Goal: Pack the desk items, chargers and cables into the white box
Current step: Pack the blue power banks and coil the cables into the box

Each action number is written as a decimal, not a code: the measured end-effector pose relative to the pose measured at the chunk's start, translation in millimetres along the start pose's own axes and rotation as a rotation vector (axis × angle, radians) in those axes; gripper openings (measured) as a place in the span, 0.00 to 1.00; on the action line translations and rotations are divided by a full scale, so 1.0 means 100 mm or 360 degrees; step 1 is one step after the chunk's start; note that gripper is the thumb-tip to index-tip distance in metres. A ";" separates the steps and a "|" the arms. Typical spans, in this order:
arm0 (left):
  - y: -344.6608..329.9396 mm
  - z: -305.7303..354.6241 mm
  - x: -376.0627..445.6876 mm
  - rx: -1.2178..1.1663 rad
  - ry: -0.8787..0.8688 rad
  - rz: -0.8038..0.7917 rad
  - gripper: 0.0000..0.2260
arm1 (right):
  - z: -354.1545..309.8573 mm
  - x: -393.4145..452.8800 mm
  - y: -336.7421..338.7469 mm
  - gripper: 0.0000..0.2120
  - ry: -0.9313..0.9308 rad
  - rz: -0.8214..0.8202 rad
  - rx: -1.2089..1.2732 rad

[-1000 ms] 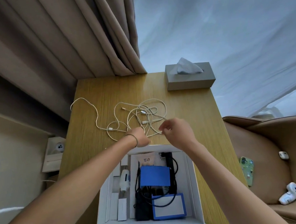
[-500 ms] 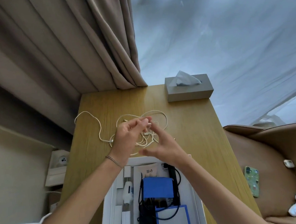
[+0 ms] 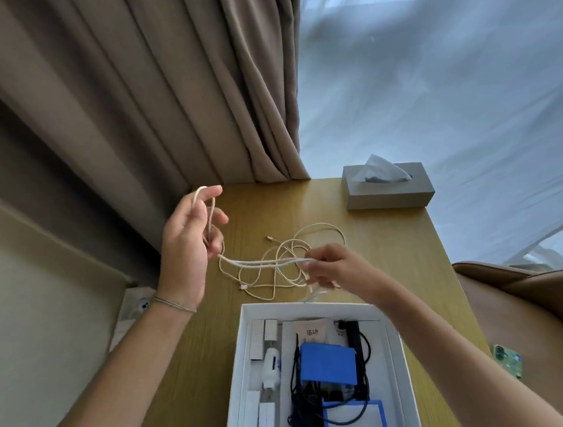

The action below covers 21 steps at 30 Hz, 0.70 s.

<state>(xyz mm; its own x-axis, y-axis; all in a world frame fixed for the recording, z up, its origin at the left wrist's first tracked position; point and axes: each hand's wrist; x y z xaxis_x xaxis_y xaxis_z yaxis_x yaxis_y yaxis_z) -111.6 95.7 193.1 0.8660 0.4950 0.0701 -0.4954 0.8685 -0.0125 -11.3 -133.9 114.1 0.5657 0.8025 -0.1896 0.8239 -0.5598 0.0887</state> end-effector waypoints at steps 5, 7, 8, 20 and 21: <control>0.13 -0.14 -0.19 0.0671 -0.0040 -0.0290 0.18 | -0.24 -0.08 0.18 0.15 -0.0012 -0.0062 0.0348; 0.01 -0.18 -0.28 0.0731 0.0085 -0.0521 0.28 | -0.40 -0.03 0.01 0.16 -0.0039 -0.0136 0.0276; -0.06 -0.18 -0.31 0.0748 0.0164 -0.0639 0.32 | -0.48 0.00 -0.09 0.17 -0.0048 -0.0176 0.0233; 0.24 -0.26 -0.20 0.0343 0.0006 -0.0813 0.20 | -0.42 -0.02 -0.17 0.17 0.0122 -0.0110 -0.0143; 0.29 -0.28 -0.19 0.0362 -0.0031 -0.0779 0.20 | -0.38 -0.06 -0.15 0.16 0.0108 -0.0090 -0.0124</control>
<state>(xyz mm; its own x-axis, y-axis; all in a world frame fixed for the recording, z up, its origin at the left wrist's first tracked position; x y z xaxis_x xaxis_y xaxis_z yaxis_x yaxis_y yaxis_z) -140.6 112.6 163.2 0.9990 0.0315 0.0319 -0.0383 0.9693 0.2427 -25.5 -122.9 151.1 0.5174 0.8458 -0.1301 0.8531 -0.4979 0.1557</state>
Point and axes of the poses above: each hand's wrist, its own x-axis towards the middle knuckle, its own y-axis out of the back of the hand, z = x × y
